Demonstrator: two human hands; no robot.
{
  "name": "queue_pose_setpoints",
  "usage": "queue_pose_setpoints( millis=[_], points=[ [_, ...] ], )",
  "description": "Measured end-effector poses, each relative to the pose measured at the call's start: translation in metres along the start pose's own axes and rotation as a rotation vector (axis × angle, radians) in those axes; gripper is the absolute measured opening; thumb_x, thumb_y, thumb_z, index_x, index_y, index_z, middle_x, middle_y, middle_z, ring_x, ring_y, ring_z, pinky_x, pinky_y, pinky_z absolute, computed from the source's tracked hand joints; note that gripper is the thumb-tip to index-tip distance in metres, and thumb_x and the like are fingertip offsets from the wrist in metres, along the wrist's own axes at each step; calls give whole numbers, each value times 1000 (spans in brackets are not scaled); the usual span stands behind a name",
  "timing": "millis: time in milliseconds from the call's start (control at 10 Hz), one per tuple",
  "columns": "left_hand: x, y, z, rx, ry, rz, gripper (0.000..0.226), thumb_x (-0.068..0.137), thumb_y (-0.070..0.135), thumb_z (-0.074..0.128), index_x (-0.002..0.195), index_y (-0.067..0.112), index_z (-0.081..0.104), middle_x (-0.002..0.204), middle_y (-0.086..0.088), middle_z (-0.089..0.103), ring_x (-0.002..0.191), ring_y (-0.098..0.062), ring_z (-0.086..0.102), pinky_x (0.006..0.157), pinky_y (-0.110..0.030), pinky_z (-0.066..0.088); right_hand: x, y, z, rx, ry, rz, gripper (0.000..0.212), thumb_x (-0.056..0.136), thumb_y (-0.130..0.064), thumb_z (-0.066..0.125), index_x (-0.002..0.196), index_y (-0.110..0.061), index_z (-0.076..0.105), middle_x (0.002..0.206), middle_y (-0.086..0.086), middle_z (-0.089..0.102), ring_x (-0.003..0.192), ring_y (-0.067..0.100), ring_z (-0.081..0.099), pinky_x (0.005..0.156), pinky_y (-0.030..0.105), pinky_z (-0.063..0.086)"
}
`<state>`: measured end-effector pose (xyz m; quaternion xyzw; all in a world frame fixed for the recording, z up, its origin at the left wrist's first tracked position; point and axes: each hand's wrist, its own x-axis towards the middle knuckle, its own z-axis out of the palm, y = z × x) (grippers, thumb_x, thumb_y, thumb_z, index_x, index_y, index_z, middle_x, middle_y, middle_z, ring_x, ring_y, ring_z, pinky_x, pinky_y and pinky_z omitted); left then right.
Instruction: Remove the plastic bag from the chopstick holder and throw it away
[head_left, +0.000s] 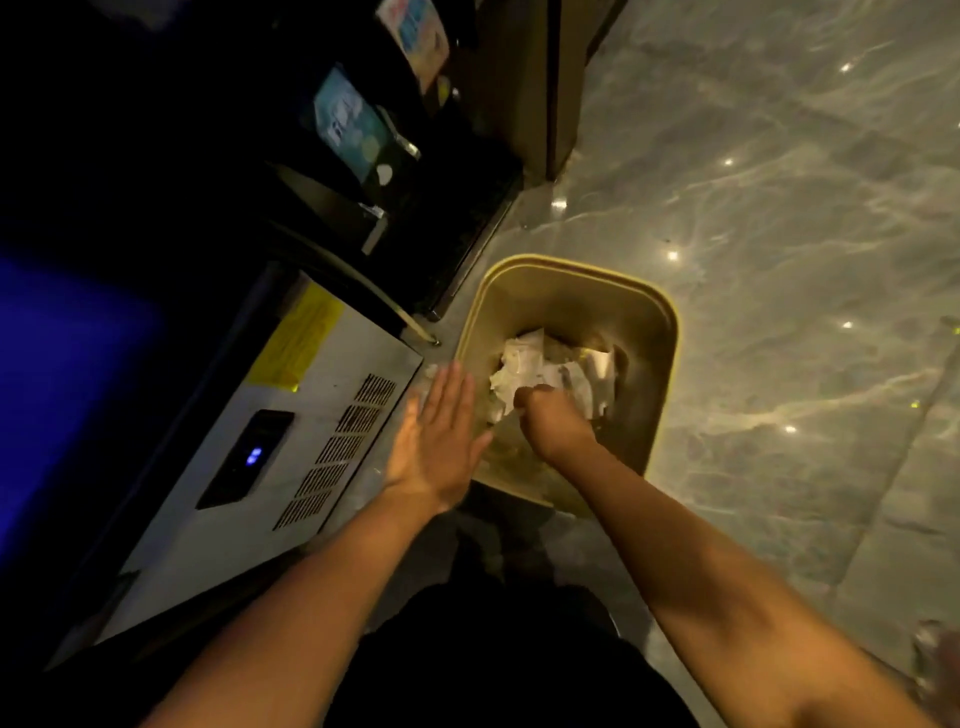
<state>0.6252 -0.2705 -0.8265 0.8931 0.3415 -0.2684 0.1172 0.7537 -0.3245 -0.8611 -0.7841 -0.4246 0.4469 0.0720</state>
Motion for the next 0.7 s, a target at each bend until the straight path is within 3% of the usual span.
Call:
queue_pose_setpoints(
  millis=[300,500,600,700],
  points=[
    [11,-7,26,36,131,55,62,85,45,1,124,8,-29,128,-6,-42,127,-24,-31,107,-36,-18,62,18,64,144,-211,164,34,92,-9,36,121,2,48,129,23,51,118,37,48,96,38,39],
    [-16,-3,-3,52,104,45,61,89,43,6,130,8,-21,146,-11,-19,135,-23,-18,110,-37,-18,4,-4,23,55,-247,62,49,93,-27,43,136,-7,31,141,19,42,126,34,42,105,40,33],
    [-51,10,-47,10,196,4,61,87,38,23,136,2,18,144,-16,36,134,-27,31,113,-36,-4,-46,-22,-18,73,-177,45,59,94,-35,38,142,-7,16,150,21,23,135,36,29,109,41,27],
    [-102,31,-107,-27,193,41,58,92,34,18,136,7,-8,151,-12,0,138,-21,-2,115,-37,-9,-116,-47,-63,72,-65,17,66,95,-39,32,143,-5,2,154,23,2,143,34,4,116,42,10]
  ],
)
